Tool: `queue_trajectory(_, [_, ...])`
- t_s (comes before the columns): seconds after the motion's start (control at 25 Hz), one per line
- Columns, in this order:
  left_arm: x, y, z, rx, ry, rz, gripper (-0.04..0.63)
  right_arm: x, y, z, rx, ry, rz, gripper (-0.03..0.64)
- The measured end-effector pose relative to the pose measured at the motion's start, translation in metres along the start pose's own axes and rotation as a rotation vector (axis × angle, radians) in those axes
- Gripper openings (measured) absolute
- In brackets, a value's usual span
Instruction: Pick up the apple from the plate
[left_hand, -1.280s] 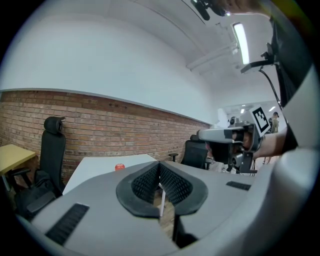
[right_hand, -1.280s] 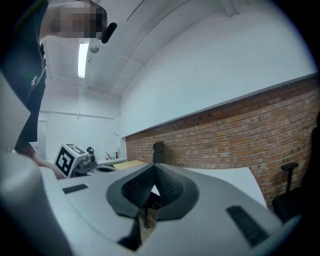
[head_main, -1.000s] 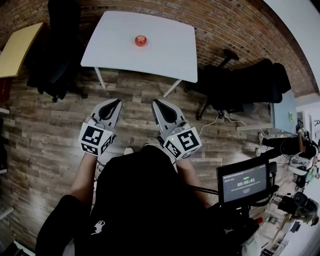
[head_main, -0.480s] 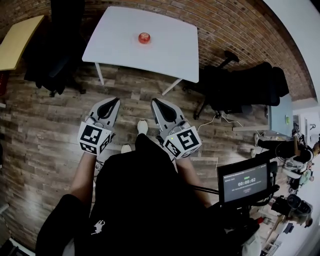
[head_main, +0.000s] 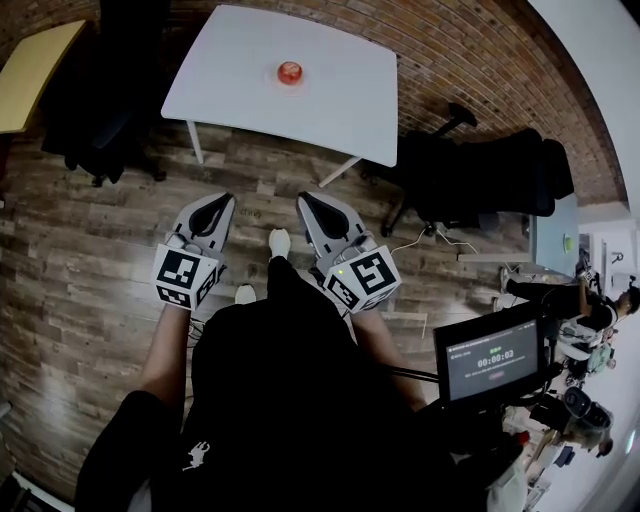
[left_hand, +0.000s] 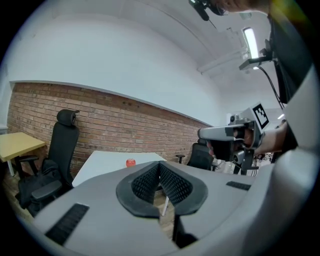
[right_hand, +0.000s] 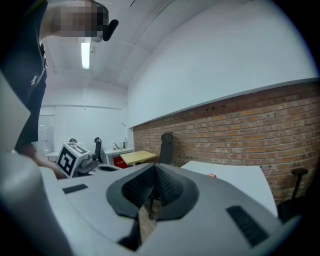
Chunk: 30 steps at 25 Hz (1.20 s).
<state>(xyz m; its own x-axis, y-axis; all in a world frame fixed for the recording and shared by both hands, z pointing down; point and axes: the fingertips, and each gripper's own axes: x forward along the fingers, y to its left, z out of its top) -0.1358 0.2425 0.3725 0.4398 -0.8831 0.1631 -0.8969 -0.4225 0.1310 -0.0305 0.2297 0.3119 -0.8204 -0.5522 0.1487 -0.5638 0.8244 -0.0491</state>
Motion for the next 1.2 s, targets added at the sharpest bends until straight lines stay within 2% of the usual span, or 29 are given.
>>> queue_trajectory(0.24, [0.009,0.005,-0.01,-0.02,0.024,0.028,0.005,0.009,-0.012,0.0,-0.007,0.004,0.032,0.002])
queue_trajectory(0.48, [0.028,0.003,-0.007,0.003,0.043,0.033,0.006,0.014,-0.033,-0.001,0.019,-0.017,0.044,0.003])
queue_trajectory(0.8, [0.08,-0.006,0.007,0.031,0.063,0.013,0.005,0.023,-0.083,0.005,0.047,-0.047,0.051,0.003])
queue_trajectory(1.04, [0.123,0.007,0.018,0.049,0.081,0.015,0.005,0.042,-0.128,0.0,0.084,-0.053,0.049,0.002])
queue_trajectory(1.2, [0.142,0.017,0.032,0.074,0.059,0.027,0.006,0.053,-0.143,0.004,0.088,-0.055,0.062,0.002])
